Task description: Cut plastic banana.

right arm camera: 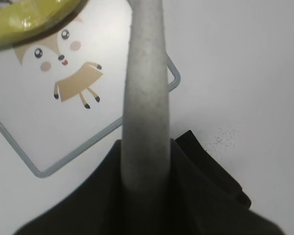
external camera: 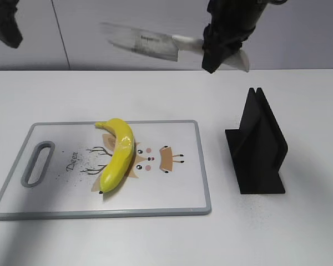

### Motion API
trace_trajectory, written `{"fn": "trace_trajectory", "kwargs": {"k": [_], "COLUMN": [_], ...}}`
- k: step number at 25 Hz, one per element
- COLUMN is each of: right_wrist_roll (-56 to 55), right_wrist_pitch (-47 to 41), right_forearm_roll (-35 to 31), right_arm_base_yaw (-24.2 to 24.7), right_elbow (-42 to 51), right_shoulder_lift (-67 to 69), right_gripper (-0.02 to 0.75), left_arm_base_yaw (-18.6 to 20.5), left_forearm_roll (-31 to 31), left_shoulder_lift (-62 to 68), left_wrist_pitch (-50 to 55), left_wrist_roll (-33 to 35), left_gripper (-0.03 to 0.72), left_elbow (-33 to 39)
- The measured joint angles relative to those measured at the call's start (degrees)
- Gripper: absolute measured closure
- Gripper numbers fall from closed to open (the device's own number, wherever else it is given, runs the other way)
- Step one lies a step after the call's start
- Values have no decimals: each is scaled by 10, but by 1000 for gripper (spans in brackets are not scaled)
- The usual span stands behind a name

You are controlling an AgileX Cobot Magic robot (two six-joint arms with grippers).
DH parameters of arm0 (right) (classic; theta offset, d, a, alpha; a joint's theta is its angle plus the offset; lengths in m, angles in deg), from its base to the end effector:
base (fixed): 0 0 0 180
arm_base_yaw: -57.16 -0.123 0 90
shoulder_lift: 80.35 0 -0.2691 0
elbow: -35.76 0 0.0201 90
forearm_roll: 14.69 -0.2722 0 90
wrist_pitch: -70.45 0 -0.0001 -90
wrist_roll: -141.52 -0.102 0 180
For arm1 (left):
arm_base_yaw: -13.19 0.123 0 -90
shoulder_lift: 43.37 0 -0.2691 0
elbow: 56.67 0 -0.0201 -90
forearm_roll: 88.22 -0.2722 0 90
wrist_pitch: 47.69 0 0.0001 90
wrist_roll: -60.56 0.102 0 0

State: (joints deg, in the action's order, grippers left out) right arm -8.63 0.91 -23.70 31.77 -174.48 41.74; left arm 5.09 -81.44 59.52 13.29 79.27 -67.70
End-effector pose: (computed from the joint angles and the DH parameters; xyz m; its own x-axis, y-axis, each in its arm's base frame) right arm 0.3985 0.2057 0.2668 -0.5543 -0.7547 -0.3510 -0.8011 0.5982 -0.0209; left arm 0.3740 -0.0639 0.3064 -0.7982 0.3806 -0.4670 0.4140 0.9096 0.0336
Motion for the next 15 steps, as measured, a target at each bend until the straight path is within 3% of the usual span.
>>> {"fn": "trace_trajectory", "kwargs": {"k": [2,6,15], "right_wrist_roll": [-61,-174,-376], "right_wrist_pitch": [-1,-2,13], "right_forearm_roll": [1,-9,44], "right_arm_base_yaw": [0,0,7], "right_elbow": [-4,16,212], "right_shoulder_lift": [-8,-42,-187], "right_gripper": [578,578,578], "left_arm_base_yaw": [15,44,58], "left_forearm_roll": [-14,-20,-22], "left_shoulder_lift": [0,-9,-139], "left_wrist_pitch": [58,83,87], "left_wrist_roll": [-50,-87,-93], "left_gripper": [78,82,94], "left_elbow": [-1,8,164]}}
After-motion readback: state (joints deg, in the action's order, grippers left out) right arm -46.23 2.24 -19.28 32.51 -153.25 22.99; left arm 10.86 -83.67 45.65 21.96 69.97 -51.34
